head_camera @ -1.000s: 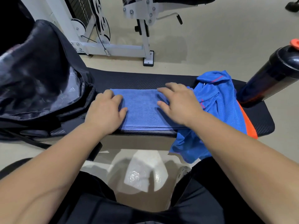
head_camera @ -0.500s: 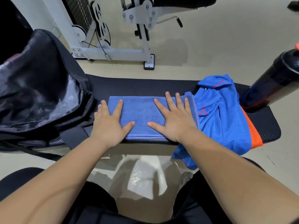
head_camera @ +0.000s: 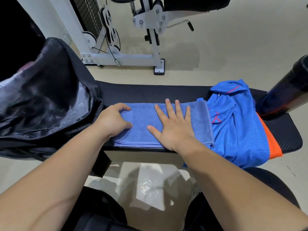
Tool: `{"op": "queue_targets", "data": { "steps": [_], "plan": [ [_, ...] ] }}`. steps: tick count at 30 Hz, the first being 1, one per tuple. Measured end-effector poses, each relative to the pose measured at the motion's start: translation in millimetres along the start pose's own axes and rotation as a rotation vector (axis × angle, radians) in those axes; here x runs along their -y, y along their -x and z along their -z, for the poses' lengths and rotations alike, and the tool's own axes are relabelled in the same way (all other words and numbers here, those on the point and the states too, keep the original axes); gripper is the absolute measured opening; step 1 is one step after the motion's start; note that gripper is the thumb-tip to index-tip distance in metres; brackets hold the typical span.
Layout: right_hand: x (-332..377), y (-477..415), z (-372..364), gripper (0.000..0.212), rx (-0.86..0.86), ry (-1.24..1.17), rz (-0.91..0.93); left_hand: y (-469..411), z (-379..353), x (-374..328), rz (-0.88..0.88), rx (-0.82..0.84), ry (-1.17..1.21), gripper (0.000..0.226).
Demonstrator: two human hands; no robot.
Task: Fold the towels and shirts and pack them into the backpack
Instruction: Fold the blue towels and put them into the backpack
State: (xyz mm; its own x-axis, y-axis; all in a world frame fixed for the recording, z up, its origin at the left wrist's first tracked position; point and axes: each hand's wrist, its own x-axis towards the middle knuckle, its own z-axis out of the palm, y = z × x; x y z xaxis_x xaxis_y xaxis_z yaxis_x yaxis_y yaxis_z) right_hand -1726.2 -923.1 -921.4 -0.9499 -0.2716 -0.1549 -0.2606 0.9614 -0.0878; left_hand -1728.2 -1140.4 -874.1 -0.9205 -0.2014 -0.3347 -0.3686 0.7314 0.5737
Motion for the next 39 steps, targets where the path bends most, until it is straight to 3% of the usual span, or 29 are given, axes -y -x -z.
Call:
{"op": "queue_targets", "data": {
  "steps": [3, 8, 13, 16, 21, 24, 26, 30, 34, 39],
  "plan": [
    [0, 0, 0, 0.085, -0.002, -0.001, 0.003, -4, 4, 4, -0.002, 0.030, 0.129, 0.057],
    [-2, 1, -1, 0.085, -0.002, -0.008, 0.011, 4, 5, 12, 0.061, 0.162, 0.553, 0.062],
    [10, -10, 7, 0.084, 0.050, -0.083, 0.000, 16, 11, 9, -0.001, 0.047, 0.689, 0.076],
    [24, -18, 13, 0.082, 0.025, -0.272, 0.012, 25, 27, -9, -0.066, -0.066, 0.633, 0.077],
    [18, -17, 25, 0.062, -0.206, -0.884, -0.093, 43, 33, -57, -0.233, -0.103, 0.375, 0.069],
    [-5, -7, 31, 0.060, -0.337, -0.954, -0.086, 51, 16, -90, -0.293, -0.086, 0.213, 0.070],
    [-24, 4, 35, 0.048, -0.347, -1.024, -0.118, 52, -4, -108, -0.327, -0.036, 0.135, 0.073],
    [-52, 24, 42, 0.038, -0.228, -1.430, -0.315, 52, -51, -141, -0.396, 0.036, 0.003, 0.067],
    [-62, 31, 41, 0.028, -0.246, -1.243, -0.386, 51, -84, -147, -0.392, 0.087, 0.031, 0.051],
    [-66, 32, 42, 0.036, -0.216, -1.037, -0.336, 54, -80, -124, -0.453, -0.144, 0.021, 0.037]
  ]
}}
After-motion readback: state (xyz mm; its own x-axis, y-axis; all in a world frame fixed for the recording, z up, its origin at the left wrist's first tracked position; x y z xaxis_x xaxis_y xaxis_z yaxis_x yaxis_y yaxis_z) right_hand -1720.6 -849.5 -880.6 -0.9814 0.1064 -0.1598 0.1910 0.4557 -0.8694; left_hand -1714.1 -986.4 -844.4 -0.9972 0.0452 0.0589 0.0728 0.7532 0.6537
